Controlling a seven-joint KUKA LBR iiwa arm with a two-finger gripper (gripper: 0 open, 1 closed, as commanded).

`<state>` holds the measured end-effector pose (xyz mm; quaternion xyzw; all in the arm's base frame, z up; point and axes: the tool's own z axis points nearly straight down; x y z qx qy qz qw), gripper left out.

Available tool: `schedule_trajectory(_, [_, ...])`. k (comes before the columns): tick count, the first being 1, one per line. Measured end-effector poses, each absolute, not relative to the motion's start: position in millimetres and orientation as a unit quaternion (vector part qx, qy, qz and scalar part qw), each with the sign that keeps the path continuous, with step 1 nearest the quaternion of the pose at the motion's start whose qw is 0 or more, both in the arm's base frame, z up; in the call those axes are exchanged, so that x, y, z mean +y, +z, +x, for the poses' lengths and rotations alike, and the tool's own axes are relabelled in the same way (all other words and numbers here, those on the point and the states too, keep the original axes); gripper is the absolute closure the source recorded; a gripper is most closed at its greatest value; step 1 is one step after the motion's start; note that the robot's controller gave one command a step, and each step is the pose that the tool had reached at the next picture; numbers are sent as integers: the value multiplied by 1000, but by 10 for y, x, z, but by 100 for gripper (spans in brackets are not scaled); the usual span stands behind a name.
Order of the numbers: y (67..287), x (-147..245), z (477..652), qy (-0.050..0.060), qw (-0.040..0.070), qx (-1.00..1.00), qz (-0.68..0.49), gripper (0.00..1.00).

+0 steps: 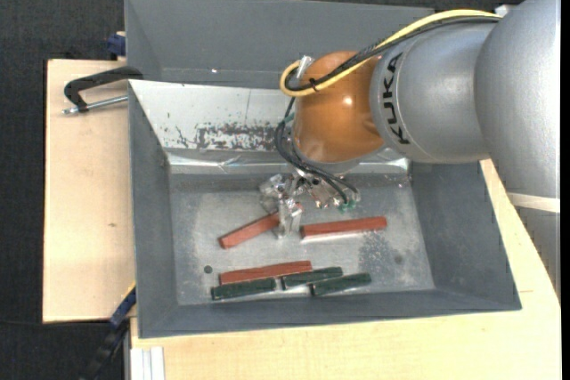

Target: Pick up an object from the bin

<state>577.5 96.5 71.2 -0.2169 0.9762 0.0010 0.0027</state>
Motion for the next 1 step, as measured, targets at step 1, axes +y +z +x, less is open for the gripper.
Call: schedule_trajectory(1, [2728,988,5564,0,6,972,-233,100])
